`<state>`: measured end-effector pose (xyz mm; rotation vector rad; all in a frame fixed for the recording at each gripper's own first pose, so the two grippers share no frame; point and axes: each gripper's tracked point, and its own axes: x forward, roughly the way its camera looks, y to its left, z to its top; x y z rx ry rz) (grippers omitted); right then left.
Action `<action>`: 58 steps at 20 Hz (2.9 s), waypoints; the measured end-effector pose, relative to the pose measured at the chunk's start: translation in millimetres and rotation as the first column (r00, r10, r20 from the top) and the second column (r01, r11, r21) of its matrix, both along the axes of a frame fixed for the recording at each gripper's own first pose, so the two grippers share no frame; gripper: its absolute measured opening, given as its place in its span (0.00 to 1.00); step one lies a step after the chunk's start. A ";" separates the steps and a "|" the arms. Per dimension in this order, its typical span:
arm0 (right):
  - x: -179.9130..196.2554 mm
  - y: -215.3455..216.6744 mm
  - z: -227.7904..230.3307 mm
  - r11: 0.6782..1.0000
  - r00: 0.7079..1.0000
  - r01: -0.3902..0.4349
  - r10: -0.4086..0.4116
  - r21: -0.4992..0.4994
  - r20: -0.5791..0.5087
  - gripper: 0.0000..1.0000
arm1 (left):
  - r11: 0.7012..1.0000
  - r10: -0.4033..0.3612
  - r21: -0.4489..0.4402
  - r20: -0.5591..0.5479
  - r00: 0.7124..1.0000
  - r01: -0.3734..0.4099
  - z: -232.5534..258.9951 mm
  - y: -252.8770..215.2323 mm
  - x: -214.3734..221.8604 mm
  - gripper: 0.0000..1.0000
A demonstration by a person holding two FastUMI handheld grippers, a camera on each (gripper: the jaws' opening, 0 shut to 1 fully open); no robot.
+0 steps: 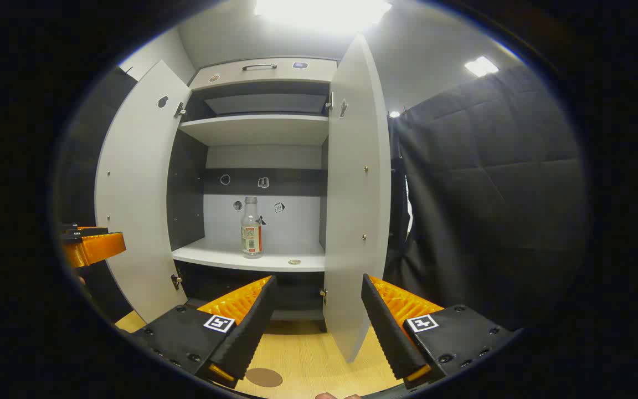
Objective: Grasp the bottle in the cabinet with the left hand and place it on the coaster, then close the right door with the right hand and the left door with the left hand.
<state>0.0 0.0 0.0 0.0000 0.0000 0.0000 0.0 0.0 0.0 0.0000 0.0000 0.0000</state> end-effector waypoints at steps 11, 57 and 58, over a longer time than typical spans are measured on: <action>1.9 12.3 -2.3 1.000 1.000 -0.026 0.026 0.013 -0.015 0.97 | 0.999 0.030 -0.011 -0.024 0.999 -0.030 -10.4 10.3 -2.0 0.93; 68.2 -279.5 12.8 0.841 0.843 0.536 -0.538 0.069 0.013 0.97 | 0.989 -0.136 0.042 -0.054 0.989 0.138 2.5 -69.2 405.3 0.92; 71.1 -284.3 10.3 0.838 0.839 0.542 -0.544 0.068 0.009 0.97 | 0.989 -0.138 0.043 -0.055 0.989 0.140 -0.4 -66.7 410.1 0.89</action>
